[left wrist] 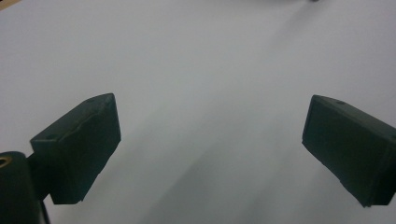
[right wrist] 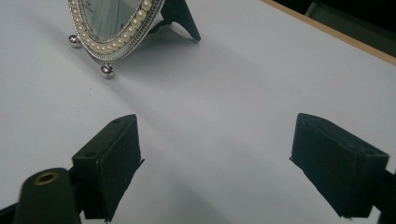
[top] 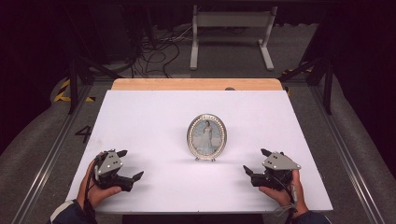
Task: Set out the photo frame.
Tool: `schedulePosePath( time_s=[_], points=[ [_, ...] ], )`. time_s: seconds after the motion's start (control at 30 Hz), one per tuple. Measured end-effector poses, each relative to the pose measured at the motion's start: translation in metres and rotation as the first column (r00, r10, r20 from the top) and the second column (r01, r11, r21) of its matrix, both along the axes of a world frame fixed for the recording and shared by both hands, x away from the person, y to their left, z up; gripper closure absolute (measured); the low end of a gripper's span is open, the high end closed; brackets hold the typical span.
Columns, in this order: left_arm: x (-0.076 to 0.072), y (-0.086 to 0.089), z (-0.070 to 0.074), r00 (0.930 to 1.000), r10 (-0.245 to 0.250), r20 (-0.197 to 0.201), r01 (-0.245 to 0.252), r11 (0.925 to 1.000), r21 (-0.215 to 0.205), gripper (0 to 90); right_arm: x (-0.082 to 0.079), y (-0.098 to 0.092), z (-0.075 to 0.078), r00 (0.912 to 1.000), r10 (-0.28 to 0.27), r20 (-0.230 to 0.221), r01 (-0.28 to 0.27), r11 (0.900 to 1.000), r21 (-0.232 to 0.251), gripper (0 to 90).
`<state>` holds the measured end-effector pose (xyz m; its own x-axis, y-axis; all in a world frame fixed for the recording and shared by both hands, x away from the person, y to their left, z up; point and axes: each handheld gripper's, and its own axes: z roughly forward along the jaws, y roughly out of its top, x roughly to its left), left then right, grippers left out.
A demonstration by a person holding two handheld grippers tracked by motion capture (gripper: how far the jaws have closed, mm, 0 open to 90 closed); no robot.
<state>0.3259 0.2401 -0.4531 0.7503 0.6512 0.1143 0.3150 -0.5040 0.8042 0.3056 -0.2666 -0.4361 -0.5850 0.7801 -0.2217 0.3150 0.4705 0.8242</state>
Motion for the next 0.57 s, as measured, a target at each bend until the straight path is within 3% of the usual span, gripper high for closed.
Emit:
schedulePosePath(
  time_s=[0.43, 0.57],
  points=[
    [0.0034, -0.0081, -0.0067, 0.9993, -0.025, -0.027, 0.026, 0.9990, 0.036, 4.9, 0.0021, -0.0001, -0.0018, 1.0000, -0.005, -0.006, 0.005, 1.000, 0.005, 15.4],
    [0.0054, -0.0077, -0.0073, 0.9996, -0.003, -0.029, 0.004, 0.9996, 0.028, 4.6, 0.0017, 0.0003, -0.0020, 1.0000, -0.004, -0.008, 0.004, 1.000, 0.003, 15.3]
  ],
)
